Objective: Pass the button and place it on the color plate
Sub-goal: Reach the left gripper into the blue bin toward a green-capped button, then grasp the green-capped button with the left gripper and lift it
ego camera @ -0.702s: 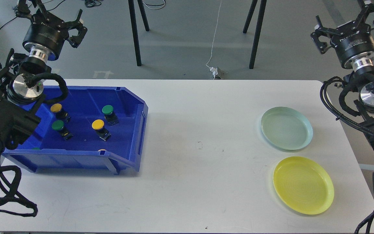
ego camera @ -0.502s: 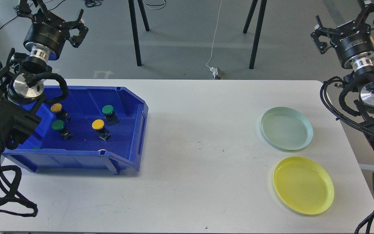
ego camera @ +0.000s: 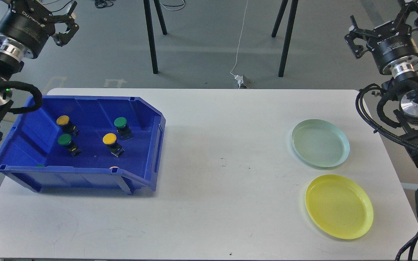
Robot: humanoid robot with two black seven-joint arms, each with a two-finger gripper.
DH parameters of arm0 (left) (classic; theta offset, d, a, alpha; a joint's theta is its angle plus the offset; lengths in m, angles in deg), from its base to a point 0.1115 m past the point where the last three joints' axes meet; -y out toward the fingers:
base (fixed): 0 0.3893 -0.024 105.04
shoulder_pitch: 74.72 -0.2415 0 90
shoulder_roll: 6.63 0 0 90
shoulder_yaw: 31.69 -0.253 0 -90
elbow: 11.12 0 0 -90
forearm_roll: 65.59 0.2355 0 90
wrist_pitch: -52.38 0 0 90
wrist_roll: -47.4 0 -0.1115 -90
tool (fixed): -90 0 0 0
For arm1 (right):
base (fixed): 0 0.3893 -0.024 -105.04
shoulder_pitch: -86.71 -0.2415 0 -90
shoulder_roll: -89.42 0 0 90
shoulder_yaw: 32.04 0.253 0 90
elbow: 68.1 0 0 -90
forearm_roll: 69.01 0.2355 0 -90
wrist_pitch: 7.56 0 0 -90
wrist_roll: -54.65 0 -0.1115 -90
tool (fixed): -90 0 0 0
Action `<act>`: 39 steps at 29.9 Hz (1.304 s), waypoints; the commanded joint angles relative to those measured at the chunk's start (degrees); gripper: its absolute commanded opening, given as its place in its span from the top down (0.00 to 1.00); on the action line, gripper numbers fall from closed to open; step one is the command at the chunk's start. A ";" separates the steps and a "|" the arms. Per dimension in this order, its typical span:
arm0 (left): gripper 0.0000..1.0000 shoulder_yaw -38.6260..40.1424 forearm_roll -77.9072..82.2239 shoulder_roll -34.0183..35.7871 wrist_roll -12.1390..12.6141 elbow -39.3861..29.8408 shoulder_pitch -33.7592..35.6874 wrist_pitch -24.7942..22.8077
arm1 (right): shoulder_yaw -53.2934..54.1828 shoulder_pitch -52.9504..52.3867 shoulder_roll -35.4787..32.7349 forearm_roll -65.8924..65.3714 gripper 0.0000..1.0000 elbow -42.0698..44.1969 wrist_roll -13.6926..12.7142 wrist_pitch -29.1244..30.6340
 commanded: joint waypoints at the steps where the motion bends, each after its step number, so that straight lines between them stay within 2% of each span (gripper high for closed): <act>1: 0.00 -1.20 11.85 7.51 -0.18 -5.03 -0.01 0.00 | -0.02 0.08 -0.50 -0.05 0.00 -1.40 0.00 0.00; 9: 0.00 -1.29 41.64 15.96 -0.35 -12.51 -0.36 0.00 | 0.15 0.08 -1.21 -0.05 0.00 -1.93 0.00 0.00; 15: 0.01 -1.37 56.42 19.74 -2.02 -14.53 -6.07 0.00 | 0.59 -0.10 -2.09 -0.05 0.00 -1.84 0.00 0.00; 19: 0.01 -1.98 68.28 19.31 -2.02 -15.33 -6.34 0.00 | 0.51 -0.10 -2.00 -0.05 0.00 -1.75 0.00 0.00; 25: 0.01 -7.34 85.86 17.73 -1.94 -15.68 -6.25 0.00 | 0.51 -0.10 -2.00 -0.05 0.00 -1.75 0.00 0.00; 28: 0.05 -11.90 94.30 16.06 -2.20 -15.24 -6.16 3.64 | 0.59 -0.10 -2.09 -0.05 0.00 -1.58 0.00 0.00; 32: 0.06 -16.75 97.40 14.13 -2.20 -12.43 -6.07 4.70 | 0.51 -0.45 -2.00 -0.05 0.00 -1.58 0.00 0.00; 39: 0.07 -18.95 97.58 9.65 -2.11 -8.13 -5.81 4.35 | 0.24 -1.15 -1.47 -0.05 0.00 -1.75 0.00 0.00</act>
